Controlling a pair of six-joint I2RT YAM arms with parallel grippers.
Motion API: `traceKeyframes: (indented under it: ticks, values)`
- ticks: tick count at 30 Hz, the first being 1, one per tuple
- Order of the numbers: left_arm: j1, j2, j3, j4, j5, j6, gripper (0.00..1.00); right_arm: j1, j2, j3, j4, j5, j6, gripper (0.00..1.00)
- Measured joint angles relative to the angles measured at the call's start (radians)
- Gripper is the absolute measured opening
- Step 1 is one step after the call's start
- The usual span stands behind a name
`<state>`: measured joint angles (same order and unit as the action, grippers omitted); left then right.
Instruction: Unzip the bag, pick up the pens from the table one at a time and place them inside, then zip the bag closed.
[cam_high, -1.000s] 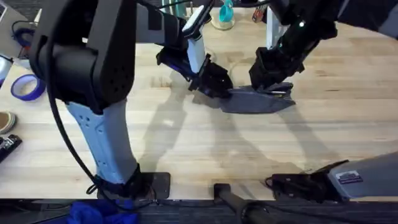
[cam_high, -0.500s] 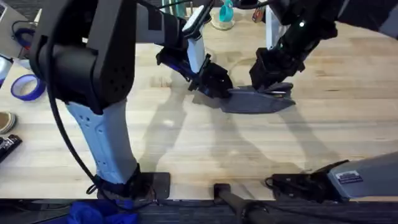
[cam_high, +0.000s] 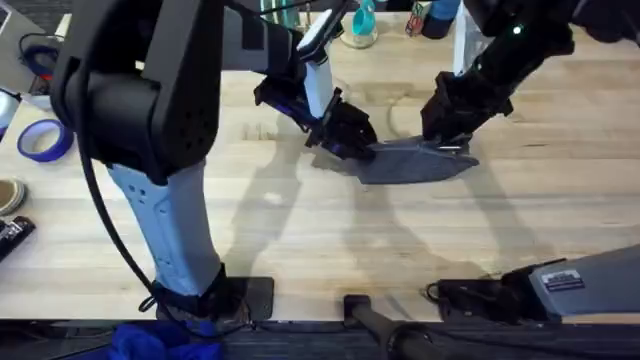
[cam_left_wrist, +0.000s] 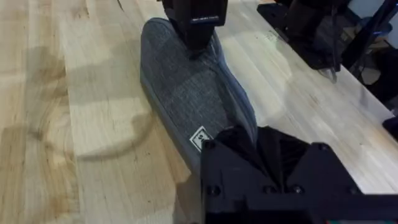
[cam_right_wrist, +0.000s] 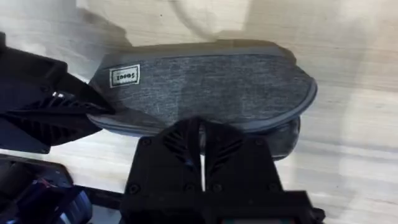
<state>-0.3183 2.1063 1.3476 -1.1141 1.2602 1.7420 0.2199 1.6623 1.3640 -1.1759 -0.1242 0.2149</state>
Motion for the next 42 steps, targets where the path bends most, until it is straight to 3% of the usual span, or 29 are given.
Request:
traceKeyframes:
  ticks: [11, 20, 31, 42]
  values:
    - [0.003, 0.000, 0.002, 0.000, 0.000, -0.002, 0.042, -0.113, 0.000, -0.004, 0.000, -0.011, -0.045, 0.035]
    - [0.003, 0.000, 0.002, -0.002, -0.001, -0.006, 0.042, -0.207, 0.000, -0.112, 0.059, -0.007, -0.063, 0.034]
    - [0.008, 0.000, 0.002, -0.005, -0.004, -0.015, 0.042, -0.385, 0.000, -0.116, 0.069, 0.024, -0.075, 0.034]
    - [0.016, 0.000, 0.002, -0.007, -0.006, -0.026, 0.042, -0.509, 0.000, -0.116, 0.109, 0.076, -0.097, 0.035]
